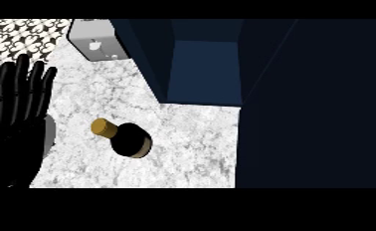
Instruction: Pick up the wine, place it into the cabinet and close the cabinet
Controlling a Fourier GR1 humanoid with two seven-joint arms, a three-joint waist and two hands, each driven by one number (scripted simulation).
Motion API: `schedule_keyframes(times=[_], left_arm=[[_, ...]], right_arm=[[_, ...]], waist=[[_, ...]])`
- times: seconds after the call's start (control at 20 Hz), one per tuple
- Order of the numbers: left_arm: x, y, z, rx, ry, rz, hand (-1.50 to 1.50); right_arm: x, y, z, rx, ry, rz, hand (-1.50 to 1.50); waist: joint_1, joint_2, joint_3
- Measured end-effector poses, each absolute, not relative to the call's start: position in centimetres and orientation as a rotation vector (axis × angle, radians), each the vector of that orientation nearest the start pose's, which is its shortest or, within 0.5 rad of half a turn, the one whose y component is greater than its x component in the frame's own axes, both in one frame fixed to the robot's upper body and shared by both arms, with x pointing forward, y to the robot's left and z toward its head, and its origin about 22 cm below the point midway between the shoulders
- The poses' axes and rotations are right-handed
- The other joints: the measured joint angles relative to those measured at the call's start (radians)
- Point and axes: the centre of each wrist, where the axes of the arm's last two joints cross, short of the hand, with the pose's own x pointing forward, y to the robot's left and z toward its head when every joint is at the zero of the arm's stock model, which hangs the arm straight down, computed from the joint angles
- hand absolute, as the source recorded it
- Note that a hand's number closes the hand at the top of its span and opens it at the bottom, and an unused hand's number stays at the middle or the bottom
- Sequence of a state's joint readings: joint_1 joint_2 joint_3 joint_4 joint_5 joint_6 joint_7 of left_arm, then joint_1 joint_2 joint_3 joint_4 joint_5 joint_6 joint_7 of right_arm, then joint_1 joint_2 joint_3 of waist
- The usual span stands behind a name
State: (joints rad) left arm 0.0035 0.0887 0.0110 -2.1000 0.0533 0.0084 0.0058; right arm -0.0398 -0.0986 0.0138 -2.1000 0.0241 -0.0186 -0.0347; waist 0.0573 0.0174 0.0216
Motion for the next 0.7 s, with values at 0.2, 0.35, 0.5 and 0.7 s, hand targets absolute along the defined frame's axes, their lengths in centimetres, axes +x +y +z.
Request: schedule_keyframes(times=[0.2, 0.35, 0.5, 0.7], left_arm=[[20.5, 24.2, 12.6, -0.051, -2.103, -0.119, -1.5], [20.6, 24.0, 12.5, -0.191, -2.083, -0.2, -1.5], [20.1, 23.8, 12.6, -0.339, -1.991, -0.212, -1.5], [19.0, 23.9, 14.4, -0.443, -1.922, -0.221, -1.5]], right_arm=[[20.5, -23.3, 12.9, -0.056, -2.14, 0.11, -1.5], [19.5, -23.0, 12.4, -0.01, -2.088, 0.105, -1.5], [17.9, -22.5, 12.4, 0.115, -2.015, 0.114, -1.5], [15.3, -22.0, 14.6, 0.183, -1.978, 0.117, -1.5]], waist=[[-0.038, -0.012, -0.014], [-0.055, -0.016, -0.018], [-0.063, -0.02, -0.02], [-0.062, -0.021, -0.021]])
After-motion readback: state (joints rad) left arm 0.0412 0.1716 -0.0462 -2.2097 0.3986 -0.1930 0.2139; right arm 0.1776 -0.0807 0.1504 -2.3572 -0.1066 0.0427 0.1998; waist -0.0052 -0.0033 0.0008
